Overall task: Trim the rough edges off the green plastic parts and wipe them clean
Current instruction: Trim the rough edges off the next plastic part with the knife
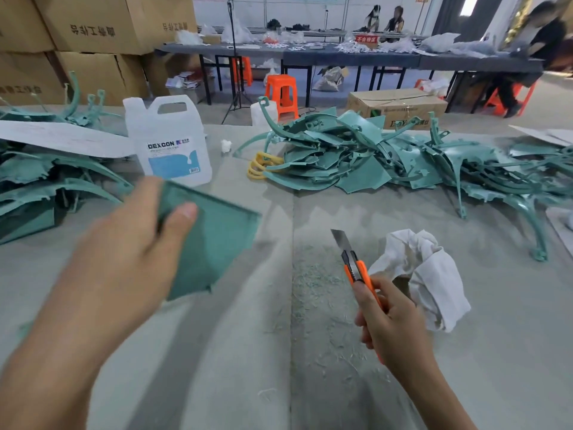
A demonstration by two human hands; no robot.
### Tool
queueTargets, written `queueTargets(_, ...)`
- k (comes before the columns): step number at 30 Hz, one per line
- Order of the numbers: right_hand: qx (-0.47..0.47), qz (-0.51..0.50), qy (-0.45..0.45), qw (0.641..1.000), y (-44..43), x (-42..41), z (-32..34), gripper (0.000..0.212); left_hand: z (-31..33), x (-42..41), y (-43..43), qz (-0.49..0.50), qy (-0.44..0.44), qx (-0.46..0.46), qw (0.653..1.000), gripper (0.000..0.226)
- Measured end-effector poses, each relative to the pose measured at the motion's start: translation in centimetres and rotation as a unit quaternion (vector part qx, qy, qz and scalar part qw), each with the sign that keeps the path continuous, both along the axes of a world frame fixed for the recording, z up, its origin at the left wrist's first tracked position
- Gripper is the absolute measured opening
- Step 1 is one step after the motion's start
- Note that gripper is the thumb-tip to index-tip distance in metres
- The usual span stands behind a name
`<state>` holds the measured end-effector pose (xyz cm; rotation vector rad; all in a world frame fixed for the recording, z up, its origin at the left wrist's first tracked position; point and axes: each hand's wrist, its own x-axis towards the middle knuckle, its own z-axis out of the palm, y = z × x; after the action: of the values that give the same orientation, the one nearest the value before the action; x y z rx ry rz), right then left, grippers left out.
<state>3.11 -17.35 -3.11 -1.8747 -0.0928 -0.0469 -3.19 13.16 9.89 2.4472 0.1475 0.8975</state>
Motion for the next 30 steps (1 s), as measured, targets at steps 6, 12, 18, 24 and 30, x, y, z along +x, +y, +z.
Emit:
queueTargets(6, 0.075, 0.047, 0.088, 0.992, 1.5, -1.3, -0.5, 0.013, -4.0, 4.2, -3.2, 0.051, 0.254, 0.147, 0.955, 0.027)
queueTargets(12, 0.144, 0.080, 0.162, 0.973, 3.6, -2.7, -0.8, 0.019, -7.7, 5.4, -4.3, 0.021, 0.163, 0.069, 0.984, 0.044)
queueTargets(18, 0.160, 0.073, 0.143, 0.974, 6.1, -2.4, -0.8, 0.016, -8.5, 4.7, -4.8, -0.014, 0.147, 0.092, 0.985, 0.017)
queueTargets(24, 0.161, 0.081, 0.139, 0.974, 7.9, -1.1, -0.9, 0.013, -8.2, 3.7, -5.0, -0.043, 0.160, 0.083, 0.983, 0.031)
queueTargets(30, 0.119, 0.089, 0.182, 0.972, 8.8, -1.2, -2.4, 0.019, -8.2, 3.6, -4.2, -0.007, 0.164, 0.070, 0.984, 0.024)
